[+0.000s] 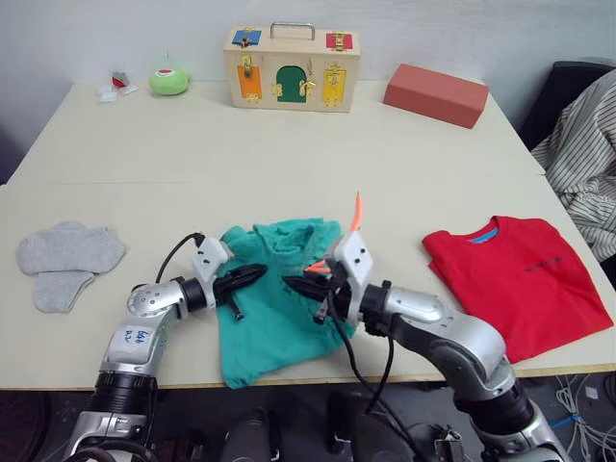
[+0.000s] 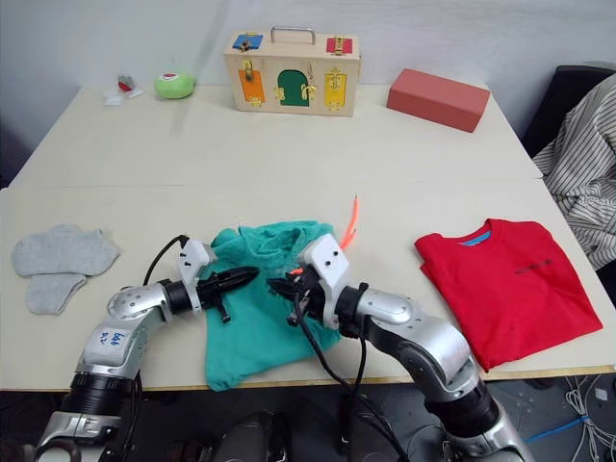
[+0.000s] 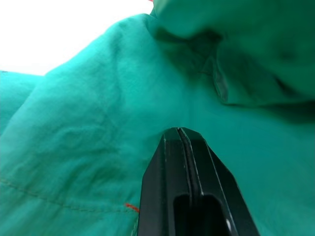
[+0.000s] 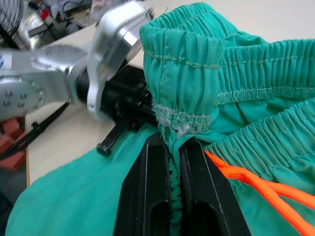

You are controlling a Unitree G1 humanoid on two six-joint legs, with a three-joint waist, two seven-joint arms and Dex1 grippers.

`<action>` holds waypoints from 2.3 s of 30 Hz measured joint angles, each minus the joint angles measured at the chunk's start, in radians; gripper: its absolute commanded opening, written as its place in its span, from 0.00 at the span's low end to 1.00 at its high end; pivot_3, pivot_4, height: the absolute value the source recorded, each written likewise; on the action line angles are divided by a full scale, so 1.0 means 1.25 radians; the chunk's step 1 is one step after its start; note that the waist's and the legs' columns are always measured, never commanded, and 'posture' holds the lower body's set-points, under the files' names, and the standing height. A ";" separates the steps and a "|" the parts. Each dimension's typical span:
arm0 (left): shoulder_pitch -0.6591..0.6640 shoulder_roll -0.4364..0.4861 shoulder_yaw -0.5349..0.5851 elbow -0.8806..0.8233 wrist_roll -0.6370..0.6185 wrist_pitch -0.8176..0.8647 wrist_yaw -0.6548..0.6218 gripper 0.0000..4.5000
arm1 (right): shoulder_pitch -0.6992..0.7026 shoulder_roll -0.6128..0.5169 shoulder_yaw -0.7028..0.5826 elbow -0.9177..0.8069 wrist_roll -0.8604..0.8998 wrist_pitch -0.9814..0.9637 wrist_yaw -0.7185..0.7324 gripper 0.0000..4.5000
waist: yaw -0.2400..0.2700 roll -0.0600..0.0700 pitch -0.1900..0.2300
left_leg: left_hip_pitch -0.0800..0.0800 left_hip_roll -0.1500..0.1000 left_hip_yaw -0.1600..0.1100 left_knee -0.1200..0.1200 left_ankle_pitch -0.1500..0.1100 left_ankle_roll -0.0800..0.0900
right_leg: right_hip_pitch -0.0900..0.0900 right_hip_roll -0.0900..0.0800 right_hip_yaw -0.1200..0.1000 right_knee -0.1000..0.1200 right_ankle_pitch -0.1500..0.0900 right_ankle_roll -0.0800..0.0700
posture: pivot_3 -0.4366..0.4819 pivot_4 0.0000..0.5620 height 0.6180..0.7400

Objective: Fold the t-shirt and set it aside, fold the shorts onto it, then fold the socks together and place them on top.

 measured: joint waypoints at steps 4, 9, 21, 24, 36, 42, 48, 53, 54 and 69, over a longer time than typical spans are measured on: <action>-0.001 -0.002 0.005 -0.001 -0.001 -0.006 0.004 0.00 | -0.035 0.024 0.038 0.056 -0.050 -0.051 0.064 0.01 | -0.001 0.000 0.000 | -0.001 0.000 0.001 0.000 0.000 0.000 | -0.002 0.000 0.001 0.001 0.000 0.000 | 0.48 0.27 1.00; 0.033 0.003 0.031 -0.040 -0.046 -0.012 -0.023 0.00 | -0.053 0.018 0.034 0.064 -0.077 -0.089 0.130 0.01 | -0.002 0.000 0.000 | -0.002 0.000 0.002 0.000 0.000 0.000 | -0.004 0.000 0.001 0.001 0.000 0.000 | 0.48 0.27 1.00; 0.206 0.118 0.115 -0.164 -0.120 0.060 -0.062 0.00 | -0.066 0.051 0.023 0.095 -0.110 -0.127 0.214 0.01 | -0.002 0.000 0.000 | -0.002 0.000 0.003 0.000 0.000 -0.001 | -0.005 0.000 0.002 0.002 0.000 -0.001 | 0.48 0.27 1.00; 0.225 0.110 0.106 -0.159 -0.098 0.056 -0.041 0.00 | -0.073 0.062 0.051 0.118 -0.131 -0.151 0.249 0.01 | -0.002 0.000 0.000 | -0.002 0.000 0.003 0.000 0.000 -0.001 | -0.006 0.000 0.003 0.002 0.000 -0.001 | 0.48 0.27 1.00; 0.248 0.033 0.135 -0.114 -0.127 -0.018 -0.017 0.00 | -0.102 0.115 0.109 0.269 -0.149 -0.152 0.380 0.66 | -0.004 0.000 0.000 | -0.001 0.000 0.004 0.000 0.000 -0.001 | -0.006 0.000 0.003 0.003 0.001 -0.002 | 0.48 0.27 1.00; 0.343 0.079 0.269 -0.102 -0.211 0.009 -0.051 0.00 | -0.104 -0.012 0.000 0.142 0.035 -0.007 0.510 0.80 | -0.009 0.000 0.000 | -0.002 0.001 0.003 0.000 -0.001 -0.001 | -0.006 0.000 0.002 0.002 0.000 -0.003 | 0.48 0.27 1.00; 0.435 0.172 0.420 -0.144 -0.311 0.084 -0.108 0.00 | -0.097 -0.105 -0.147 0.132 0.116 0.017 0.552 0.60 | -0.002 0.000 0.000 | -0.002 0.001 0.002 0.000 -0.006 -0.001 | -0.006 -0.001 0.002 0.001 0.000 -0.004 | 0.48 0.27 1.00; 0.336 0.217 0.418 -0.285 -0.449 0.206 -0.105 0.00 | -0.078 -0.069 -0.122 0.274 -0.115 -0.328 0.524 0.21 | 0.004 0.000 0.000 | -0.002 0.000 0.003 0.000 -0.003 -0.007 | -0.005 -0.001 0.002 0.002 0.000 -0.004 | 0.48 0.27 1.00; 0.288 0.218 0.383 -0.297 -0.451 0.219 -0.096 0.00 | -0.074 -0.056 -0.103 0.309 -0.160 -0.390 0.521 0.12 | 0.002 0.000 0.000 | -0.001 -0.001 0.003 0.000 -0.002 -0.006 | -0.005 -0.001 0.002 0.002 0.000 -0.003 | 0.48 0.27 1.00; -0.112 -0.003 -0.094 0.031 -0.077 0.064 -0.005 0.00 | -0.049 0.027 0.004 0.501 -0.370 -0.624 0.488 0.01 | -0.001 0.000 0.000 | -0.001 0.001 0.008 0.001 0.003 -0.003 | -0.007 0.003 0.006 0.004 0.001 -0.002 | 0.48 0.27 1.00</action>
